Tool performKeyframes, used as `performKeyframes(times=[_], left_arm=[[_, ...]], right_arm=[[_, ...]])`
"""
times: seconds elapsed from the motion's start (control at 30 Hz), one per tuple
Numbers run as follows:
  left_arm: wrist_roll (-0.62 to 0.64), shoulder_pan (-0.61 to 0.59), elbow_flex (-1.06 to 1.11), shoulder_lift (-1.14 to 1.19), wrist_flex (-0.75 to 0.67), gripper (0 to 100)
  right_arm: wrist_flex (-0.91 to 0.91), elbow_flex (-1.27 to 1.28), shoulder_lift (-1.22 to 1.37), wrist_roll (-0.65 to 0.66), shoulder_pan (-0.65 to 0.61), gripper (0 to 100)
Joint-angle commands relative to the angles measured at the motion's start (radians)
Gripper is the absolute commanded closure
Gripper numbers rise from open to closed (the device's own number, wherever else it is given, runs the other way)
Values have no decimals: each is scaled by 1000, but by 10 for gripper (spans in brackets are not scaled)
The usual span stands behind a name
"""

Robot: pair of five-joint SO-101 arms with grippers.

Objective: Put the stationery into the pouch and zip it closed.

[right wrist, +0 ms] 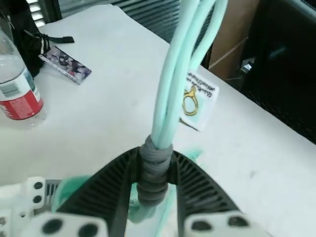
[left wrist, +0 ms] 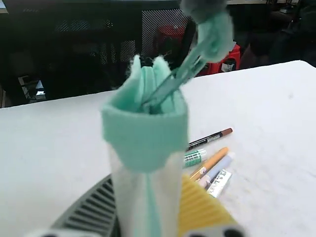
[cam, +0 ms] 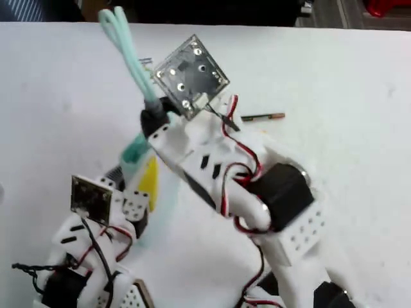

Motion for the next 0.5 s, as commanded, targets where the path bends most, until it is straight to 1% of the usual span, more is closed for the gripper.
performKeyframes(times=[0.0,0.13,0.33,0.4,0.47], left_arm=[[-35,10,9,-4,28,977],[-35,18,20,-4,35,977],[-41,157,31,-4,71,977],[-41,179,31,-4,78,977],[-43,174,31,-4,78,977]], right_arm=[[-77,38,-27,0,24,982],[-143,35,-35,2,19,982],[-280,54,-16,2,19,982],[-298,60,2,2,25,982],[-303,63,22,2,42,982]])
